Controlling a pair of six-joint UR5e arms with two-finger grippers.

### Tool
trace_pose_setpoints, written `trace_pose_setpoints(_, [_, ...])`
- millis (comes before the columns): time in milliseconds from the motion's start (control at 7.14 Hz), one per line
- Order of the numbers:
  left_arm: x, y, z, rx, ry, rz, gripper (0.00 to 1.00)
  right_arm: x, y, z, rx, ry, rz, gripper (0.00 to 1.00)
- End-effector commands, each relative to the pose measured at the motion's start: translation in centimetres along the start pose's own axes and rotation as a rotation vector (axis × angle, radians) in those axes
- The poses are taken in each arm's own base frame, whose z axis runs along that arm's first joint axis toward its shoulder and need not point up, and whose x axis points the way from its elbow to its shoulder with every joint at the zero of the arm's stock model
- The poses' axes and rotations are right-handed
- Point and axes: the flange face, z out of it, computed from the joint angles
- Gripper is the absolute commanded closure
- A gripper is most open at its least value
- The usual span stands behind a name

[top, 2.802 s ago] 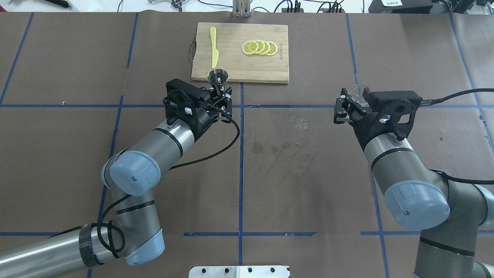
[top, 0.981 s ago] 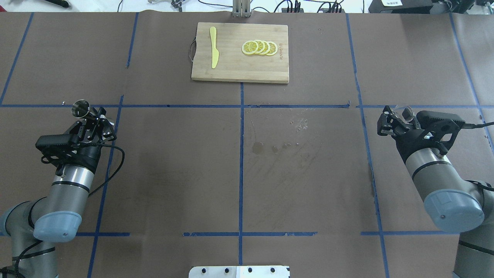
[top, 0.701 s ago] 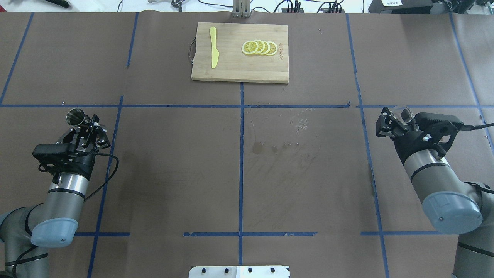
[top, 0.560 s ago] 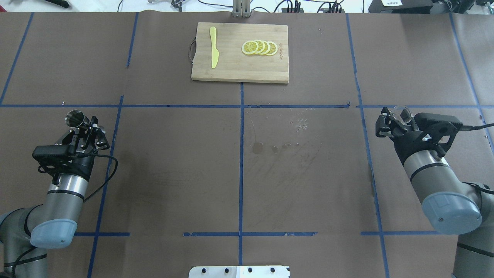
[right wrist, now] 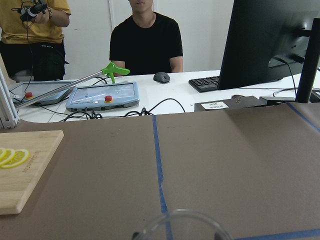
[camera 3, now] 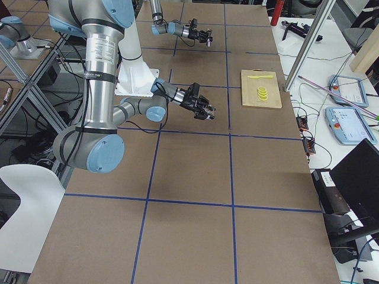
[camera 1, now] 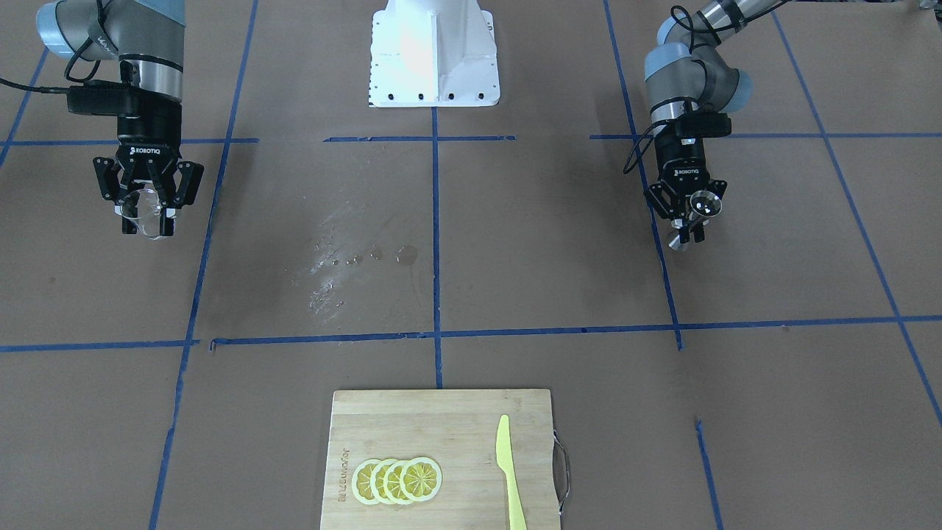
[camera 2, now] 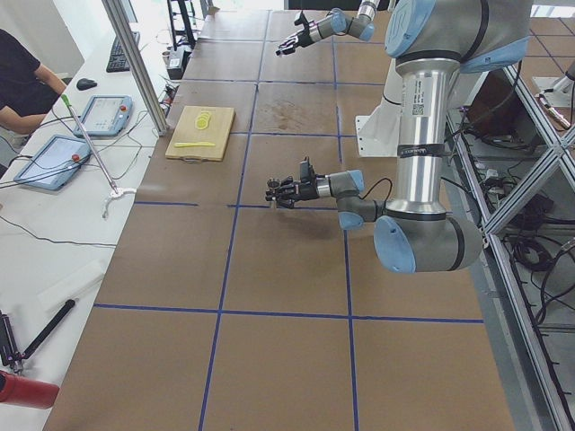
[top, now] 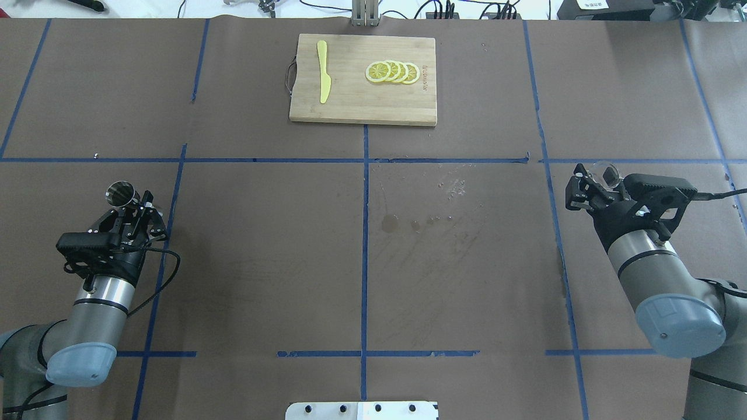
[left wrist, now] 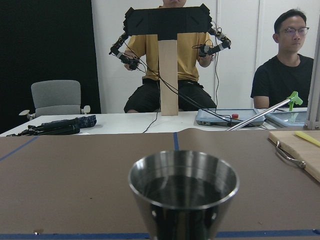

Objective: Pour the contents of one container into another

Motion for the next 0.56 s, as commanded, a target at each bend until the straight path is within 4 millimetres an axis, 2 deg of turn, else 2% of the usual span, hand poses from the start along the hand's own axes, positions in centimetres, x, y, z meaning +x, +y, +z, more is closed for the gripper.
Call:
trace_pose_setpoints(0, [-0.26, 0.53, 0.05, -0.006, -0.001, 0.007, 1.00, -0.07, 0.05, -0.09, 0.006, -0.001, -0.001, 1.00])
trace_pose_setpoints(280, [-0.46, 0.83, 0.14, -0.010, -0.003, -0.007, 1.00, -0.12, 0.26, -0.14, 0.004, -0.002, -0.004, 1.00])
trace_pose_setpoints(420, [-0.33, 1.00, 0.06, -0.028, 0.004, -0.008, 0.96, -0.15, 0.19, -0.18, 0.005, -0.003, -0.003, 1.00])
